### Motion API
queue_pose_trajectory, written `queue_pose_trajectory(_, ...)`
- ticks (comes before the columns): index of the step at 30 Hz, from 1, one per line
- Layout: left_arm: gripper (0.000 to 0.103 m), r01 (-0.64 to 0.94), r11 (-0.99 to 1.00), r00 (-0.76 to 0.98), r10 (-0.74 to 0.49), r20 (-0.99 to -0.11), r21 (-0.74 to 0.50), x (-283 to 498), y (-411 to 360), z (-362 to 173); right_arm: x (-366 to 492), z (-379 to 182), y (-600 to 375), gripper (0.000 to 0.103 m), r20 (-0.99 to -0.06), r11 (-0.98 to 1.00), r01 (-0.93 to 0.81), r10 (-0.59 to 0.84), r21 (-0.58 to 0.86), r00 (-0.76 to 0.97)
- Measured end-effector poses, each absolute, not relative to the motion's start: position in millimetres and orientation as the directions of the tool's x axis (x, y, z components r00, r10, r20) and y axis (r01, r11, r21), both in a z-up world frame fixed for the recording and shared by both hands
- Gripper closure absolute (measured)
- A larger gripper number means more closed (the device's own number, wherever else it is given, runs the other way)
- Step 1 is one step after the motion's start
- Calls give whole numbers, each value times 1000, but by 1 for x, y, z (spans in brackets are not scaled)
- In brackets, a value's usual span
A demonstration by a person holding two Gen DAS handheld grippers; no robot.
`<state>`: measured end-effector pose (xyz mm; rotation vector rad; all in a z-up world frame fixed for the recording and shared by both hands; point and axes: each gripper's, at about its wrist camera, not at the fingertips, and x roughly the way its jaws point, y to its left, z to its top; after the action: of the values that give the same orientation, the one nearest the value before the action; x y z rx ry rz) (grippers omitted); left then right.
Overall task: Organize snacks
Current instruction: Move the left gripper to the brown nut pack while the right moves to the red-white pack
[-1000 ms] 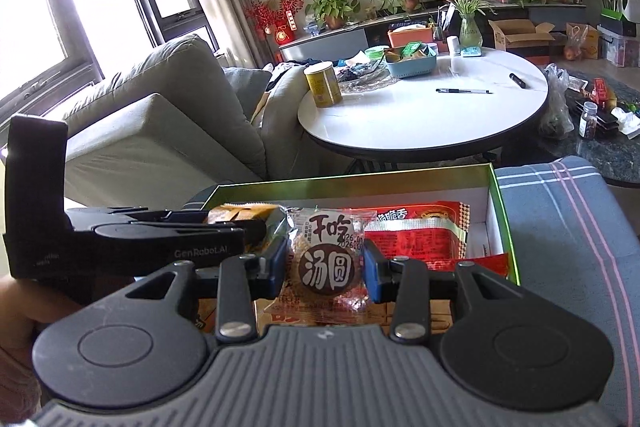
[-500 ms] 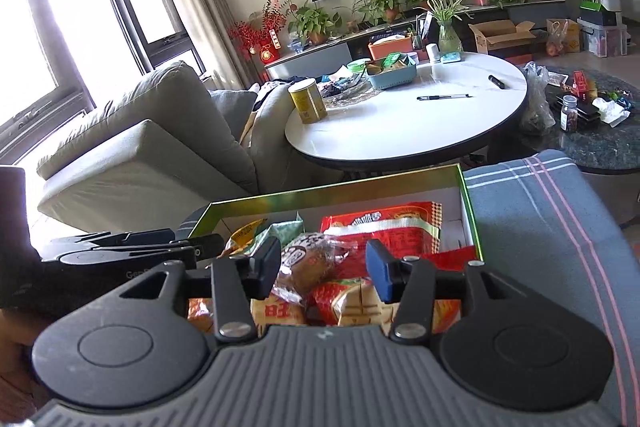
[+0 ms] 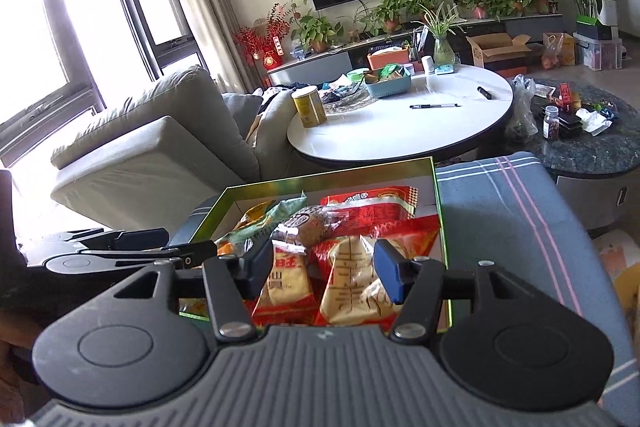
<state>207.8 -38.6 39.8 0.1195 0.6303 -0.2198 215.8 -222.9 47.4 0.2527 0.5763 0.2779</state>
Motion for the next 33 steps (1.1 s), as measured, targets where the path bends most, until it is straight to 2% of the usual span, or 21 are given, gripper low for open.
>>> queue_pose_trajectory(3, 37, 282, 959, 773, -206, -600, 35, 185, -40, 38, 200, 49, -227, 36, -496, 937, -191, 320, 293, 807)
queue_pose_trajectory(12, 37, 411, 911, 679, -286, -676, 28, 128, -44, 11, 163, 37, -237, 36, -530, 948, -181, 299, 263, 794)
queue_pose_trajectory(22, 36, 581, 795, 632, -302, -714, 178, 84, -59, -5, 138, 32, -240, 36, -549, 951, -184, 294, 248, 782)
queue_pose_trajectory(33, 36, 733, 622, 564, -332, -756, 274, 86, -100, -26, 121, 23, -251, 35, -577, 959, -175, 275, 222, 769)
